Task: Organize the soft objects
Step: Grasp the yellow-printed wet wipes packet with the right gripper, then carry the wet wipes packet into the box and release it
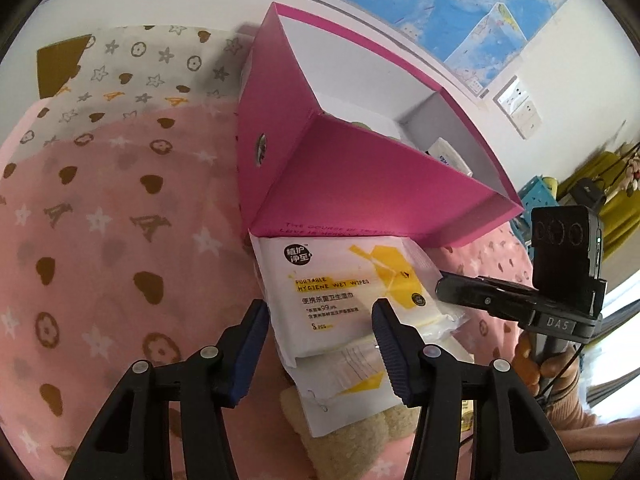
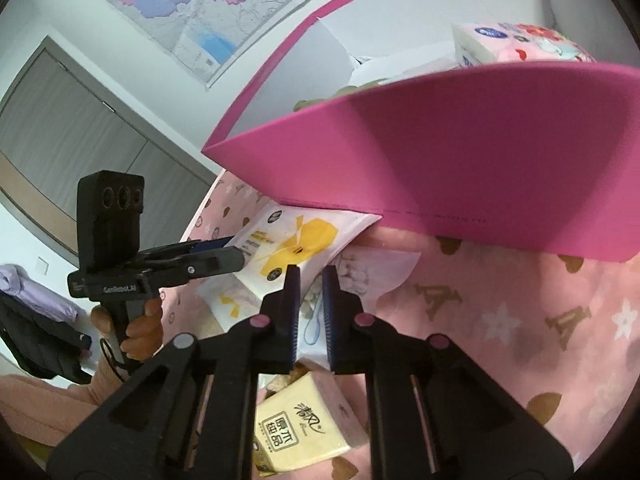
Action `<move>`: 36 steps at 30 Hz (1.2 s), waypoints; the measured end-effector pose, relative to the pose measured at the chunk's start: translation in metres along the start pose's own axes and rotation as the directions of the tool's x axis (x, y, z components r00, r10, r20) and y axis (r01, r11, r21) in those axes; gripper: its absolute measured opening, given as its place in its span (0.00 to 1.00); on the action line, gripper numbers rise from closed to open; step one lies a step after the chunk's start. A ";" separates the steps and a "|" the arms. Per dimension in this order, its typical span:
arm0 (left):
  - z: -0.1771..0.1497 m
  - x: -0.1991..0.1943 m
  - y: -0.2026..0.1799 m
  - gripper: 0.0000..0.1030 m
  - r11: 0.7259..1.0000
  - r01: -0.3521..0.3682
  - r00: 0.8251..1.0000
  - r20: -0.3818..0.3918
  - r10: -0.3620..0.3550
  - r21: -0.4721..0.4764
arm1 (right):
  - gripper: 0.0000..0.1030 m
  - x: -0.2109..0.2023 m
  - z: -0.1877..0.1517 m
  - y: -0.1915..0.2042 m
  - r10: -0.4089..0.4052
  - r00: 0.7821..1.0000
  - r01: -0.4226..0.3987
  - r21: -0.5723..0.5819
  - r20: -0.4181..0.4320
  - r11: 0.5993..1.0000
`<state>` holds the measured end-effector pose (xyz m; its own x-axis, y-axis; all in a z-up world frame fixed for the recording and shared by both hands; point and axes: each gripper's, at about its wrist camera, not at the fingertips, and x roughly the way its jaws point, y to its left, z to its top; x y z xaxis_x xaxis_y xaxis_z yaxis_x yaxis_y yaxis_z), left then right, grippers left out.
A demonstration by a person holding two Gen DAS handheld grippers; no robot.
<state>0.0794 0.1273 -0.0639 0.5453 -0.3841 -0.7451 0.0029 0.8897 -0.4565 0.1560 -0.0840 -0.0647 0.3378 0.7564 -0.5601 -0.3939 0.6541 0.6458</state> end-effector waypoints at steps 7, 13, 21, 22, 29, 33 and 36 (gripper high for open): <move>-0.007 -0.010 -0.019 0.47 0.998 -0.021 0.999 0.033 0.020 0.057 | 0.12 -0.011 -0.007 0.010 -0.010 1.000 0.012 -0.055 0.023 0.998; -0.015 -0.022 -0.024 0.47 0.998 0.018 0.998 0.063 -0.022 0.058 | 0.12 -0.024 -0.010 0.022 0.001 0.998 0.003 -0.080 0.056 0.997; -0.018 -0.039 -0.042 0.47 0.995 0.013 0.994 0.109 -0.024 0.099 | 0.12 -0.045 -0.011 0.045 0.024 0.994 -0.008 -0.144 0.108 0.990; -0.018 -0.042 -0.045 0.47 0.994 0.015 0.993 0.118 -0.028 0.105 | 0.12 -0.048 -0.011 0.047 0.027 0.993 -0.009 -0.153 0.115 0.988; -0.010 -0.057 -0.056 0.47 0.991 0.035 0.985 0.164 -0.056 0.131 | 0.12 -0.067 -0.003 0.060 0.037 0.985 -0.003 -0.203 0.167 0.979; 0.001 -0.062 -0.065 0.48 0.987 0.024 0.981 0.186 -0.054 0.157 | 0.12 -0.078 0.007 0.064 0.045 0.978 0.002 -0.224 0.204 0.975; 0.010 -0.063 -0.070 0.49 0.985 0.020 0.978 0.199 -0.055 0.173 | 0.12 -0.083 0.016 0.065 0.044 0.973 0.011 -0.237 0.227 0.972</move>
<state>0.0534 0.0920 0.0200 0.7004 -0.3756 -0.6069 0.1588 0.9110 -0.3805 0.1154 -0.1045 0.0323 0.5054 0.7652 -0.3989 -0.5812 0.6435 0.4982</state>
